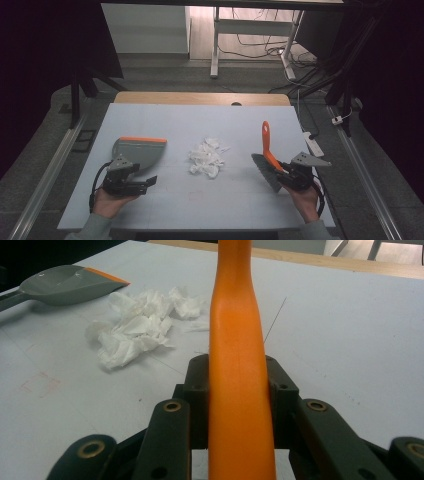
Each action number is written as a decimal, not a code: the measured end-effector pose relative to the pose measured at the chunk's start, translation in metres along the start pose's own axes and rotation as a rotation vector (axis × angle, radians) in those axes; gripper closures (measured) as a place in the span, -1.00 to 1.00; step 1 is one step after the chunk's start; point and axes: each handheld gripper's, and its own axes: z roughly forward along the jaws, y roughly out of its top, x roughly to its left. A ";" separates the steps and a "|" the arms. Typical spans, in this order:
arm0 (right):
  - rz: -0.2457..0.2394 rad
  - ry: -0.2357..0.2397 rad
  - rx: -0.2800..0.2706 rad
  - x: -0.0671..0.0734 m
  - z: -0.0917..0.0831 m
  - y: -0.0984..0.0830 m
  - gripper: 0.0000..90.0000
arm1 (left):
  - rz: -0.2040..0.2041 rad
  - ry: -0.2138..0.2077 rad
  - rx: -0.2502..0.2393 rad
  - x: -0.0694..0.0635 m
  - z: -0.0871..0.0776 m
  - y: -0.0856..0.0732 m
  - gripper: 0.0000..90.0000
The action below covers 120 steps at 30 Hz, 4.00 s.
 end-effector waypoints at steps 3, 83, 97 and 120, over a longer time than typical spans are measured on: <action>-0.001 -0.002 -0.002 0.000 -0.001 0.000 0.55 | 0.001 -0.003 0.003 0.000 0.000 0.000 -0.62; 0.009 -0.008 -0.023 0.005 -0.003 0.001 0.55 | -0.199 0.183 0.130 0.022 -0.030 0.030 -0.59; -0.008 -0.004 0.006 0.008 0.002 -0.001 0.55 | -0.276 0.193 0.280 0.041 -0.010 0.010 -0.66; -0.007 -0.003 0.005 0.008 0.003 -0.002 0.55 | -0.336 0.183 0.362 0.047 0.020 -0.003 -0.51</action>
